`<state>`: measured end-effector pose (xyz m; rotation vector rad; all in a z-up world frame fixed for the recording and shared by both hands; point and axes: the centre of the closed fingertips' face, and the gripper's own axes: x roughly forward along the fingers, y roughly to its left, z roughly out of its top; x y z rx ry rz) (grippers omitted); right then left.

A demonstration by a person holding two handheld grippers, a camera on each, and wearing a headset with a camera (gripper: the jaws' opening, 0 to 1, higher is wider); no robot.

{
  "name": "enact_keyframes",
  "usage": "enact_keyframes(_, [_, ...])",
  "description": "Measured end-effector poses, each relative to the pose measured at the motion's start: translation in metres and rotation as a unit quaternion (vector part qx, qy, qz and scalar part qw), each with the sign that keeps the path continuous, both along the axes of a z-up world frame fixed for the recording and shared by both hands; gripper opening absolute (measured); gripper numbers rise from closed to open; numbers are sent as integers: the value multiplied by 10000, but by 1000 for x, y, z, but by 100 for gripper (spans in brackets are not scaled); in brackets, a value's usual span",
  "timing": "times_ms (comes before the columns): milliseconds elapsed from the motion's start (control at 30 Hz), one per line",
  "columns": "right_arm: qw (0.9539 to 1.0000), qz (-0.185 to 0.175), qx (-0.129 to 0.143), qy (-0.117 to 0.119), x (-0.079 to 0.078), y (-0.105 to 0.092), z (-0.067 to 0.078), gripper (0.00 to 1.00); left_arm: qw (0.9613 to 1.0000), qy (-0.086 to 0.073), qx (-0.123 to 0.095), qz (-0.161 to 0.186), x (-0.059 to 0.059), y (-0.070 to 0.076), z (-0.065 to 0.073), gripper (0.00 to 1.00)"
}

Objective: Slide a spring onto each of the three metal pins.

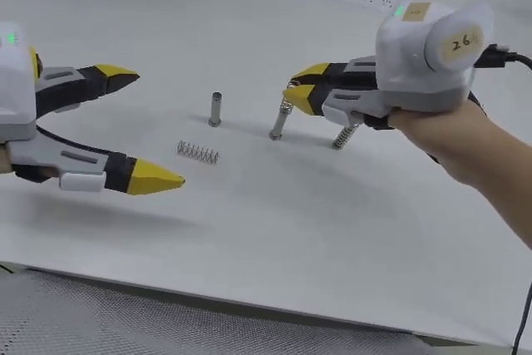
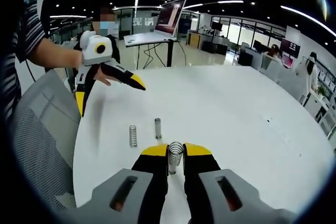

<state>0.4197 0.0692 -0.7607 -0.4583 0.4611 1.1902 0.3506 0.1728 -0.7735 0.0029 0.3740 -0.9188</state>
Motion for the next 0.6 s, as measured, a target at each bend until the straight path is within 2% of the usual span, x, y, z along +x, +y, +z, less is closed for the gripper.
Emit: enact_keyframes(600, [9991,-17,-411,103,2,1,-38,7,10000,20,32,55,-2,8,-4,98])
